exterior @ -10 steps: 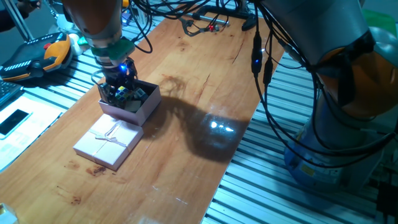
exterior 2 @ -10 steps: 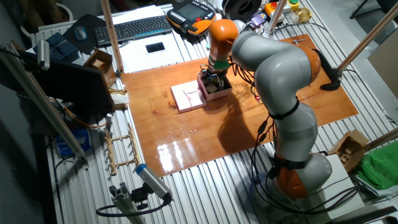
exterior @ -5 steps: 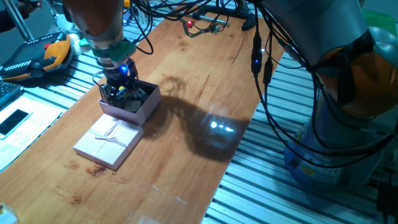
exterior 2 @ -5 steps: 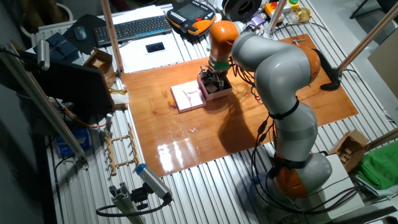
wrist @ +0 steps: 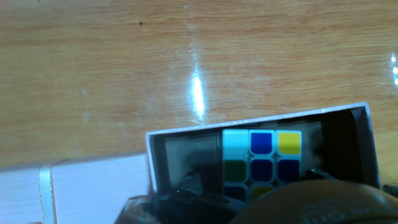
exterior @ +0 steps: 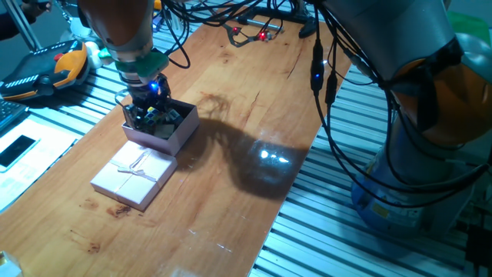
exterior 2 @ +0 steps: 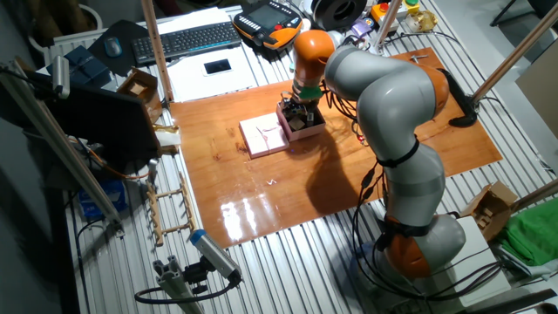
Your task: Take everything out of the gift box
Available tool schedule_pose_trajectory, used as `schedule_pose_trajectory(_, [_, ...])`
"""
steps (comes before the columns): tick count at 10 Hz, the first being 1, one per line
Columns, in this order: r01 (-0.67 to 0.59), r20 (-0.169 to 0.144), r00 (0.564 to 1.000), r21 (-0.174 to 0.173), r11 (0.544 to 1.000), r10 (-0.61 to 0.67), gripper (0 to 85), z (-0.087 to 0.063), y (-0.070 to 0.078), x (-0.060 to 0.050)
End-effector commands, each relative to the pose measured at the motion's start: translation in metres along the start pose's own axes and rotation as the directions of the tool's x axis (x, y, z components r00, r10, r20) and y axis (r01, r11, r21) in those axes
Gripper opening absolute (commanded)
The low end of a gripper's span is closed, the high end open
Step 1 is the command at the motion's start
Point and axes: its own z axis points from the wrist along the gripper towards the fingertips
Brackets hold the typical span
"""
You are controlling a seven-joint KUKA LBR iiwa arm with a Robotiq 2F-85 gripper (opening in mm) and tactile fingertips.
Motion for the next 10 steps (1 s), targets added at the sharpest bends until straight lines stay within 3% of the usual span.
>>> schedule_pose_trajectory(1, [0.000,0.001,1.000,0.000,1.000,0.000,81.0,0.0005,0.0000,0.0001])
schedule_pose_trajectory(10, [0.012,0.009,1.000,0.018,1.000,-0.012,83.7,-0.0063,0.0017,-0.0018])
